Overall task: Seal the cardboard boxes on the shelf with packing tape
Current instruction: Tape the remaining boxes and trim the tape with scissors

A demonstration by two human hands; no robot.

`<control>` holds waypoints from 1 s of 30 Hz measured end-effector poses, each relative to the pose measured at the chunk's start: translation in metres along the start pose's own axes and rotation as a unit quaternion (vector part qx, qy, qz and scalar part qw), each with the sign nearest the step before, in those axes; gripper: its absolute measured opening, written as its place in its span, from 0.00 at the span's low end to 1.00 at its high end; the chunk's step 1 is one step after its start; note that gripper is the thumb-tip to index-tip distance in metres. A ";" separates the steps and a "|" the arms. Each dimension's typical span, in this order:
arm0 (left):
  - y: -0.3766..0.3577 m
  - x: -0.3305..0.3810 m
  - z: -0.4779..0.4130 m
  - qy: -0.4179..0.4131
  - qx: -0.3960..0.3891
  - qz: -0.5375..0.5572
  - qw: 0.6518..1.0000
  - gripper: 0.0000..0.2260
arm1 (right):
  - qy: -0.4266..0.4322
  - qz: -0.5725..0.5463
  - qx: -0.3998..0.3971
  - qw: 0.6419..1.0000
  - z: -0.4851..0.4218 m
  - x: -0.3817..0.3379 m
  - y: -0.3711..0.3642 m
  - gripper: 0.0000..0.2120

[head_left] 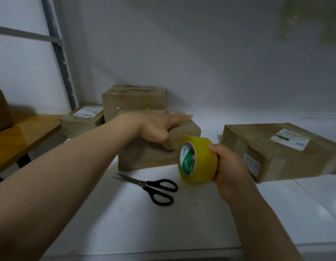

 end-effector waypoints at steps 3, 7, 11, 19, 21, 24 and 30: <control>-0.005 -0.036 0.005 0.069 0.003 0.021 0.997 0.43 | 0.016 0.002 -0.018 1.000 0.001 0.005 -0.002 0.13; -0.004 -0.045 0.000 0.079 -0.006 0.093 0.992 0.39 | 0.085 0.033 -0.082 0.992 0.001 -0.012 -0.025 0.17; 0.017 -0.047 -0.005 0.110 -0.013 0.152 0.982 0.33 | 0.163 -0.007 -0.090 0.983 -0.004 -0.056 -0.034 0.20; 0.037 -0.052 -0.011 0.099 -0.047 0.343 0.933 0.23 | 0.177 -0.068 -0.176 0.966 -0.010 -0.128 -0.059 0.18; 0.043 -0.049 -0.012 0.082 -0.031 0.345 0.934 0.23 | 0.181 -0.046 -0.188 0.964 -0.016 -0.148 -0.070 0.18; 0.051 -0.049 -0.023 0.071 0.016 0.216 0.974 0.23 | 0.160 0.013 -0.144 0.976 -0.041 -0.150 -0.079 0.09; 0.041 -0.022 -0.016 0.004 -0.003 0.230 0.973 0.53 | 0.131 0.017 -0.075 0.988 -0.076 -0.136 -0.068 0.16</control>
Point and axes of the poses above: each hand's wrist, its own z-axis away from the middle knuckle, its own y-axis out of the back of the hand, x = y × z, the point moved 9 cm from there along -z, towards the middle knuckle, and after that the axes turned 1 degree about z, right-handed, at the moved point
